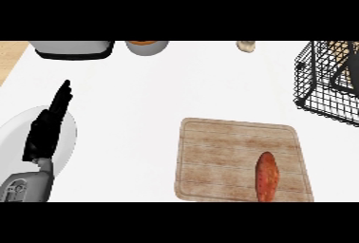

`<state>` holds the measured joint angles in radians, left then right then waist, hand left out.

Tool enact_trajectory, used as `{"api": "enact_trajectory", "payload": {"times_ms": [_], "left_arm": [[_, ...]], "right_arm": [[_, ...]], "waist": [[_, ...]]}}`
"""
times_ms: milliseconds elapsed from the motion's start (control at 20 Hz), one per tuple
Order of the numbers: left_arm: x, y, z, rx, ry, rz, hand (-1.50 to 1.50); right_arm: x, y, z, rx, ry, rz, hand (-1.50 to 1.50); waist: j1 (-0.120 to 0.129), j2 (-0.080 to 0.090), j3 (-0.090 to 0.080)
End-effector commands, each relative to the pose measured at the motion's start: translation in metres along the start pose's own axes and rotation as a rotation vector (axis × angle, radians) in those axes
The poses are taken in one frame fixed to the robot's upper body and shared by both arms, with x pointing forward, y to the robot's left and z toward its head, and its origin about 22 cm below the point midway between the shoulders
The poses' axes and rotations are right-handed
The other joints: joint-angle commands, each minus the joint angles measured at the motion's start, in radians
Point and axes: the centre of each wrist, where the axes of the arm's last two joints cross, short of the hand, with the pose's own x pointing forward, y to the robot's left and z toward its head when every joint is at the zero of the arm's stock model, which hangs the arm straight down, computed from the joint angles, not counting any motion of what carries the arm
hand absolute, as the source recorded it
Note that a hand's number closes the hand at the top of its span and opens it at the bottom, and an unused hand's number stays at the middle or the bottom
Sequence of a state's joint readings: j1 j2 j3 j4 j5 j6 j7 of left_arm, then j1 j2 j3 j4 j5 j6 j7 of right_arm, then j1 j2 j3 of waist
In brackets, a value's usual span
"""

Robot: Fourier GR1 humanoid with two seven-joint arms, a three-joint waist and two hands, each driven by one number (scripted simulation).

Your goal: Pick the cupcake from the cutting board and place it in the tiered basket

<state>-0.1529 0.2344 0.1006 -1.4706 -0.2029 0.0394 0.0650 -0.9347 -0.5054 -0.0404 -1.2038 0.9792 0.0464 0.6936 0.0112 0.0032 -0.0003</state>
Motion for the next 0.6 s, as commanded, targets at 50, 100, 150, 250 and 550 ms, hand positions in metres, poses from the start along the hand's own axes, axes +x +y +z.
{"api": "enact_trajectory", "payload": {"times_ms": [50, 100, 150, 250, 550], "left_arm": [[0.000, -0.001, -0.011, -0.001, 0.006, -0.008, 0.00], [0.001, 0.002, -0.004, -0.008, -0.011, -0.010, 0.00], [0.009, -0.010, -0.003, -0.010, -0.010, -0.017, 0.00], [0.000, -0.009, 0.002, 0.003, -0.025, -0.012, 0.00], [0.014, -0.009, -0.009, -0.012, 0.001, 0.003, 0.00]], "right_arm": [[-0.035, -0.006, -0.032, -0.054, 0.049, 0.238, 1.50], [-0.050, 0.006, -0.030, -0.069, 0.051, 0.267, 1.50], [-0.060, -0.014, -0.047, -0.069, 0.076, 0.273, 1.50], [-0.065, -0.007, -0.057, -0.066, 0.075, 0.260, 1.50], [-0.088, 0.013, -0.057, 0.003, 0.012, 0.244, 1.50]], "waist": [[0.001, 0.005, -0.001], [0.003, 0.002, 0.000], [0.007, 0.003, 0.000], [0.011, 0.003, 0.000], [0.000, 0.000, 0.000]]}}
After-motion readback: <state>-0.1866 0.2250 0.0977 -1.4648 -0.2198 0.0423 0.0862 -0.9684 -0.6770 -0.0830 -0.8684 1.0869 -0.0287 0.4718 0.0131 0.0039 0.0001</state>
